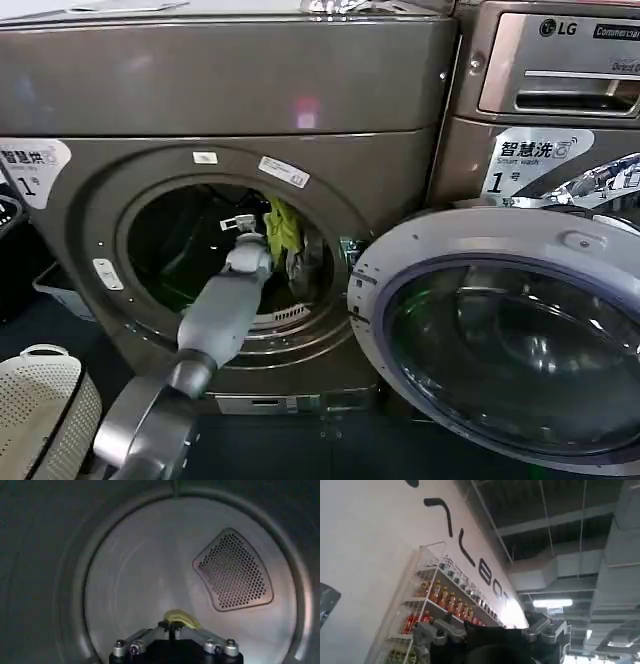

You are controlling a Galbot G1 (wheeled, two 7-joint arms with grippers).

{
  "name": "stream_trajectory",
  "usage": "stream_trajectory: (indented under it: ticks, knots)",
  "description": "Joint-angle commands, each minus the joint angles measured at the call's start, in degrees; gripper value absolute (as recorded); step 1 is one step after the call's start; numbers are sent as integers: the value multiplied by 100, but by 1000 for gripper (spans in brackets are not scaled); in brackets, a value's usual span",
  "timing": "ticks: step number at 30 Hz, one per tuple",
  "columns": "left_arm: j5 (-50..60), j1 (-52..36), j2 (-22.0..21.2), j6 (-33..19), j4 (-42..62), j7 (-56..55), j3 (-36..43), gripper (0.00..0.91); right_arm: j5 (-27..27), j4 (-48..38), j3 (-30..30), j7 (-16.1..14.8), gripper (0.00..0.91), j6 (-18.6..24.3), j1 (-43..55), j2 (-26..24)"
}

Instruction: Grasp the clothes from the dryer.

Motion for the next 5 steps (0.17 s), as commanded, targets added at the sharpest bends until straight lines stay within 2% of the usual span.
stream_trajectory:
  ticks: [1,5]
  knots:
    - [19,4,-6,-3,40,16,5,0,-30,-9,5,-29,907,-8,8,-2]
    - [16,8,6,2,26,13,4,0,-43,4,-19,-39,907,-8,24,4]
